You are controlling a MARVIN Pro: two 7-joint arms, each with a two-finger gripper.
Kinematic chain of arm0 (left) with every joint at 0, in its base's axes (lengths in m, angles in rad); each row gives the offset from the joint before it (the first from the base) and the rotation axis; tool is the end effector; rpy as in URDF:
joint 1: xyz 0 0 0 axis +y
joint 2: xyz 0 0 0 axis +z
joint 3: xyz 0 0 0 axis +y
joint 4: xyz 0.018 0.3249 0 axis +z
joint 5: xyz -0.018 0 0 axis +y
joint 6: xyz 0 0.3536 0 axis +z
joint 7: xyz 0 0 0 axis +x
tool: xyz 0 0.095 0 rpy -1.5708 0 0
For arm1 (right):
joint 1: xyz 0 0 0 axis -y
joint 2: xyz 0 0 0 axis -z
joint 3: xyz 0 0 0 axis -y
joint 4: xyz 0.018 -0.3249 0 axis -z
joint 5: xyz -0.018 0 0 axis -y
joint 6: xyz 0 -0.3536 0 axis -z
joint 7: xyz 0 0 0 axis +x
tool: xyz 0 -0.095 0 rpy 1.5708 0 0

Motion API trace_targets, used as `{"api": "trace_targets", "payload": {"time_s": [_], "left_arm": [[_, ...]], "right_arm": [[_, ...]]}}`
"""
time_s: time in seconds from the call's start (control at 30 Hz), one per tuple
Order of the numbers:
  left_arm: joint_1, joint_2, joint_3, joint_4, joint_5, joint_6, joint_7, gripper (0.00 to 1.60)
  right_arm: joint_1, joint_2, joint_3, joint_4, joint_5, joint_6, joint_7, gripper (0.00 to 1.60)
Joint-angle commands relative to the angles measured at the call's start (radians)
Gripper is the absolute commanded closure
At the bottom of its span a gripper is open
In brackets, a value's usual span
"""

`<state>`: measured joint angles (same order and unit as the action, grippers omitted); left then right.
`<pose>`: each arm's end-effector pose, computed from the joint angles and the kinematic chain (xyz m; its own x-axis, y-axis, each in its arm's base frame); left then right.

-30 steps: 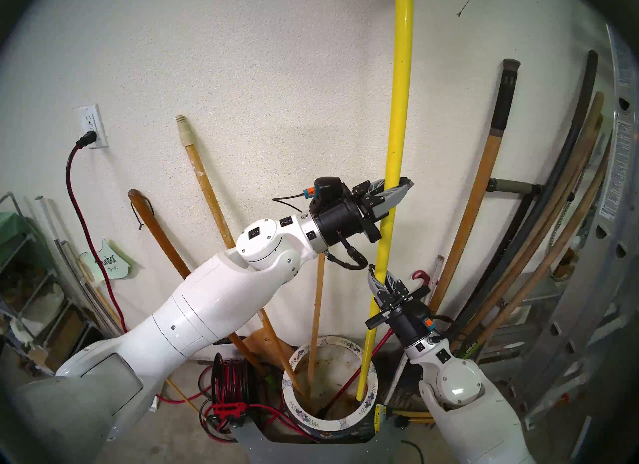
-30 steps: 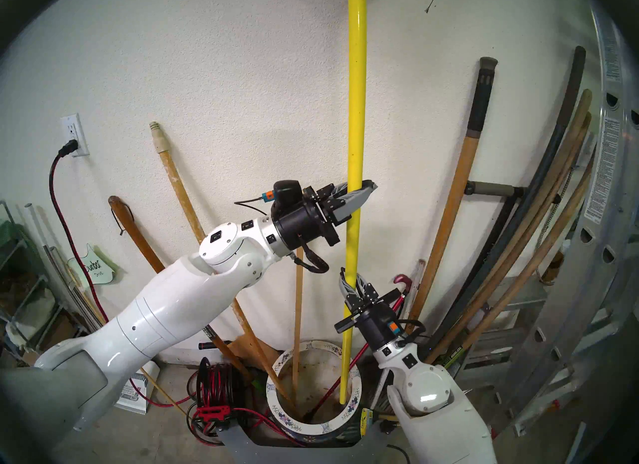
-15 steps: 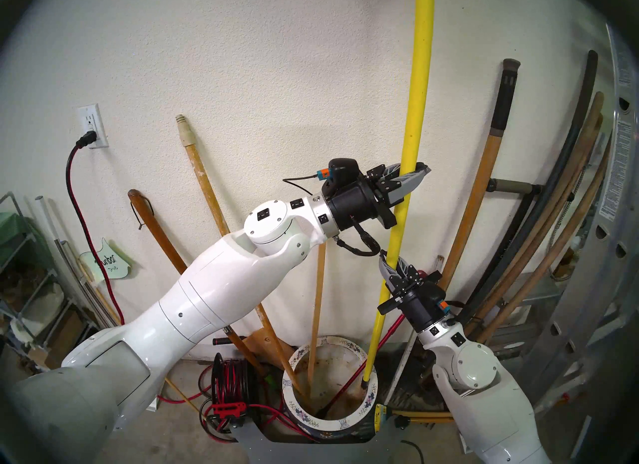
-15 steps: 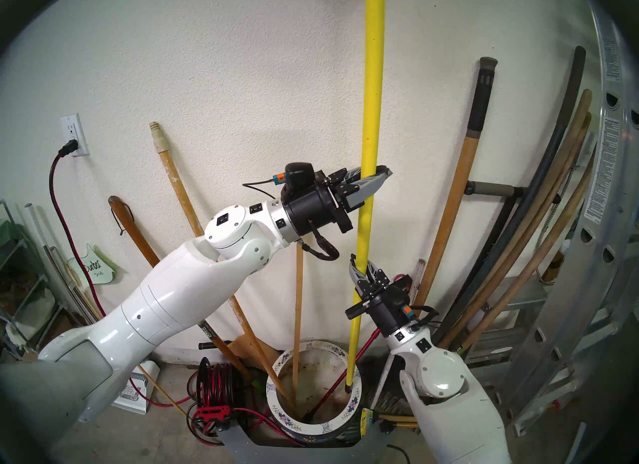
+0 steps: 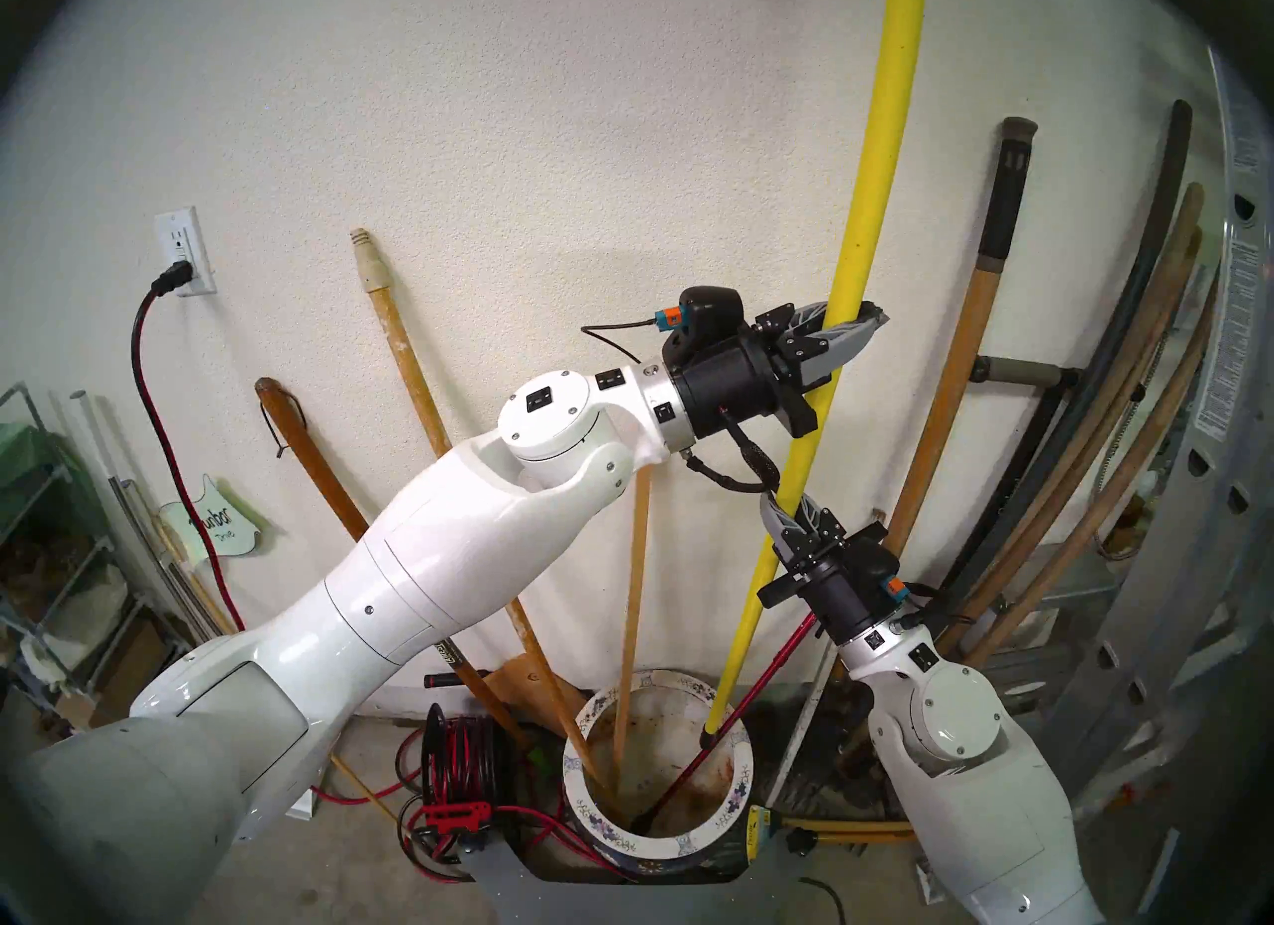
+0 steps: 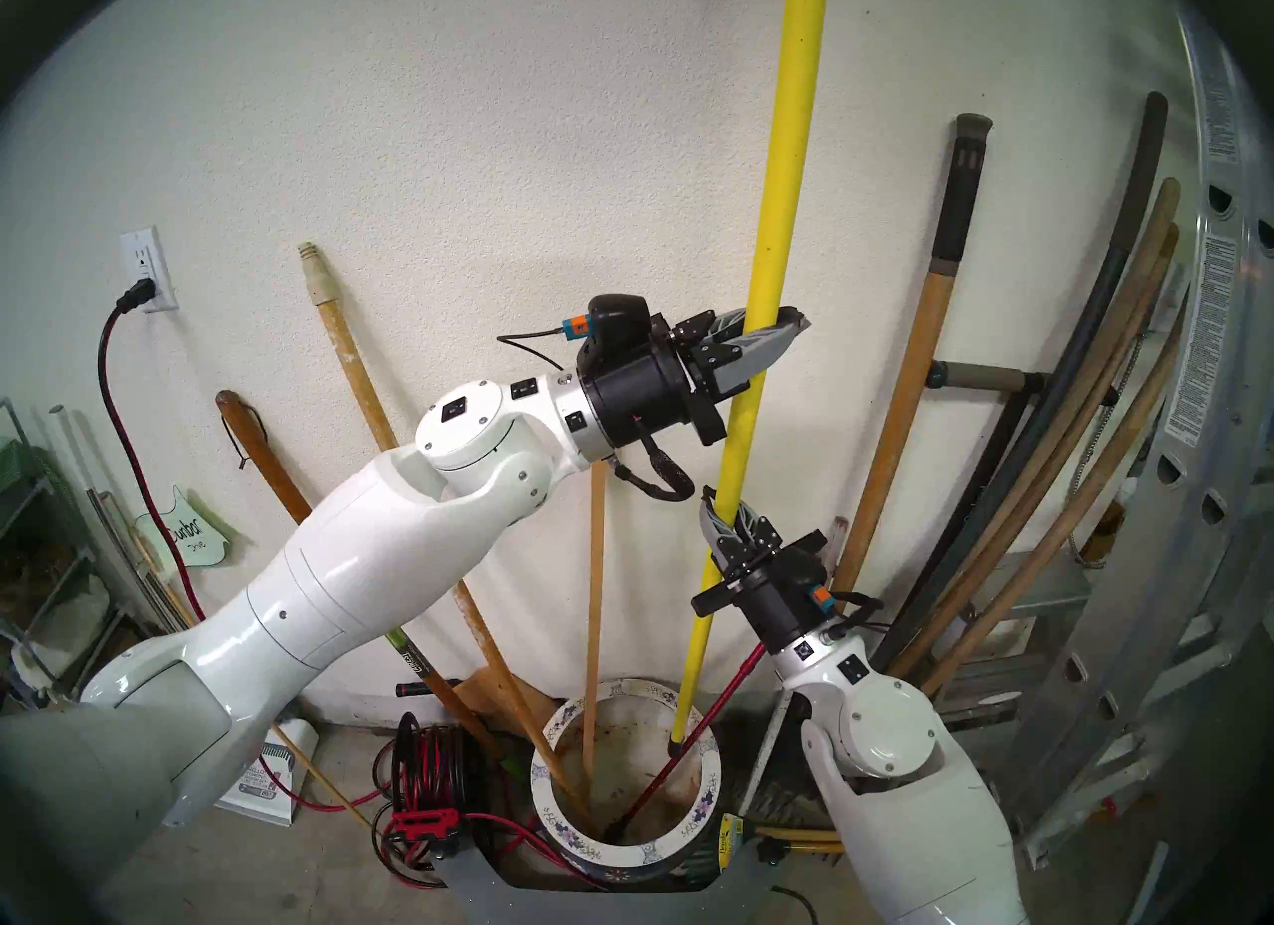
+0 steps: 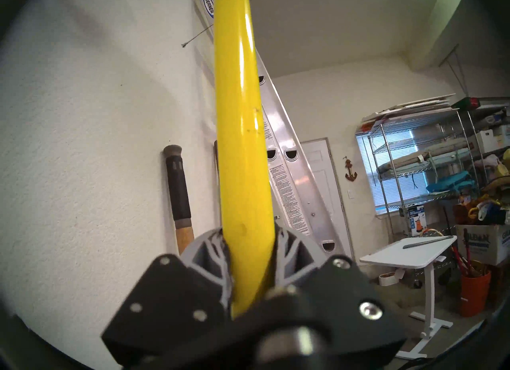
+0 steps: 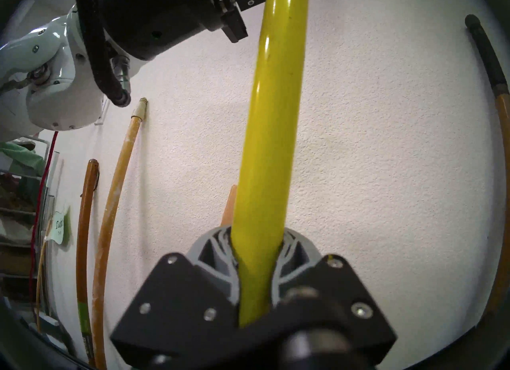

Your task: Take wooden sticks or brooms out of the pot

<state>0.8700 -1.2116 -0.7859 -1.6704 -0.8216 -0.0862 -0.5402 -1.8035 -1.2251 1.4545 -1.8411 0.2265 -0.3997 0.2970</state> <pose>0.4601 -0.2242 -0.0843 -0.2327 0.3502 0.9073 -0.9615 -0.2228 -0.1606 0.3708 0.0021 -0.2921 -0.3840 -0.0025 0.9233 0.4516 -0.8727 0.1854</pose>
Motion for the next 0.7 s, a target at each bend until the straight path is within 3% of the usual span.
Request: {"api": "trace_targets", "payload": {"time_s": [0.0, 0.33, 0.67], "left_arm": [[-0.016, -0.020, 0.012, -0.009, 0.000, 0.020, 0.006, 1.60], [-0.028, -0.052, 0.023, -0.015, 0.006, 0.033, 0.036, 1.60], [-0.039, -0.071, 0.032, -0.018, 0.015, 0.047, 0.045, 1.60]], "right_arm": [[-0.004, 0.030, 0.025, -0.079, 0.042, -0.013, 0.033, 1.60], [-0.042, 0.120, 0.147, -0.053, 0.124, -0.016, 0.124, 1.60], [-0.089, 0.157, 0.195, -0.073, 0.190, 0.020, 0.197, 1.60]]}}
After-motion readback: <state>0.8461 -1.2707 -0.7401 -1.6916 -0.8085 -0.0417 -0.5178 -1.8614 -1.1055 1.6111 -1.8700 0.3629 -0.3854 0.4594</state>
